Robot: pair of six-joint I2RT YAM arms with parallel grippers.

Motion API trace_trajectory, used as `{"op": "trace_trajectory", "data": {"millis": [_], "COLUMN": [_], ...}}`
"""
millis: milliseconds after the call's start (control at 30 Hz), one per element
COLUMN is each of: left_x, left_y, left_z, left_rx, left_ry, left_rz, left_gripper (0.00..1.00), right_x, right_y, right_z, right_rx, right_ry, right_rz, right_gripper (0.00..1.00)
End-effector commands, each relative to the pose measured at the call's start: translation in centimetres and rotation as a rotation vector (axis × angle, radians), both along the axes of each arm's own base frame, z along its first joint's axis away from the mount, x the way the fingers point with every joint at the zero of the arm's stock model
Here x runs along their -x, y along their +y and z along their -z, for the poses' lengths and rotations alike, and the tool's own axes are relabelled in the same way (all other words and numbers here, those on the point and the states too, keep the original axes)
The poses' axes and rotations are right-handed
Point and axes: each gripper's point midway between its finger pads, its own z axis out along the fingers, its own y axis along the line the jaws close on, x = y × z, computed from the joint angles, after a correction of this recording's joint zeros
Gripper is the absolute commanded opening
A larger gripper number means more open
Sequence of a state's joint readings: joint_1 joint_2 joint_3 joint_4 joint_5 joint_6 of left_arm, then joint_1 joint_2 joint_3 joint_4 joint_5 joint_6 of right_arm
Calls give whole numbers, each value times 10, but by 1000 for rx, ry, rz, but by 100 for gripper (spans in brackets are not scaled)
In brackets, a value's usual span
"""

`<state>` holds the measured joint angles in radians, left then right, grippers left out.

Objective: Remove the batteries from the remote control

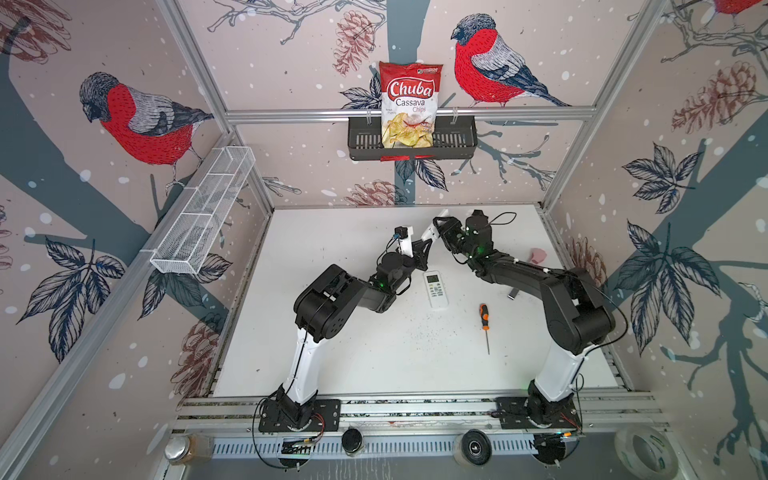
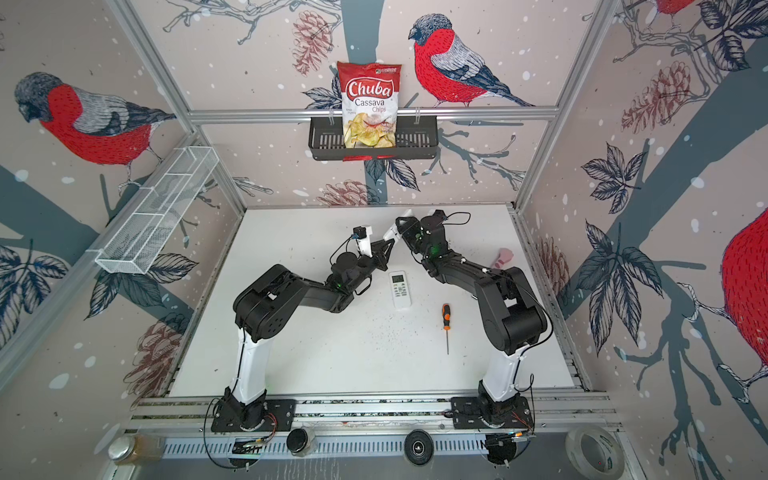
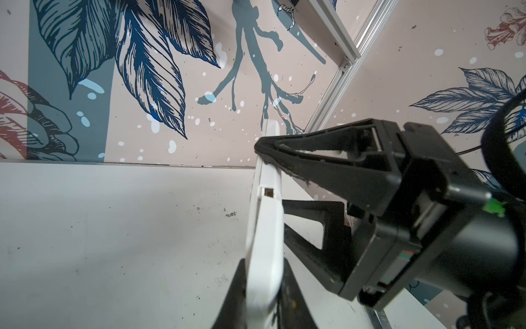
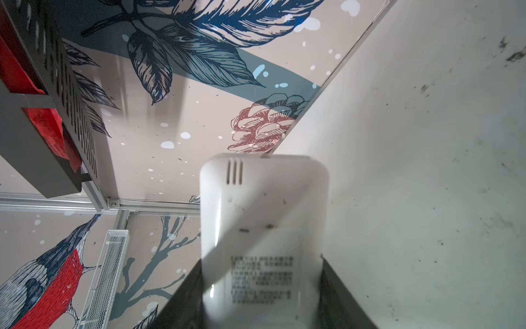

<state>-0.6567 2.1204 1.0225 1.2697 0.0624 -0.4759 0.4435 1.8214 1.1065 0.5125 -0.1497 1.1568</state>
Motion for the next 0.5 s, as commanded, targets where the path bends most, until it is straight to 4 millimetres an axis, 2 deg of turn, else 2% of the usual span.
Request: {"op": "trace_trajectory", "data": {"millis": [0,233,467], "left_x": [-4,-5,-3], "left_y": [12,14,13], "left_z": [-6,-8,-10], "left_rx": [49,54,57], "left_ry": [-3,1,11], "left_rz": [-30,-17,-5], "left_gripper": [22,40,56], "right_x": [4,6,7], "right_y": [14,21,21], "right_z": [-11,-18,-16], "right_rx": [-37,-16,-11], "right_ry": [-13,-29,-24], "right_rz": [-98,-139,-145], "right_gripper": [21,21,21]}}
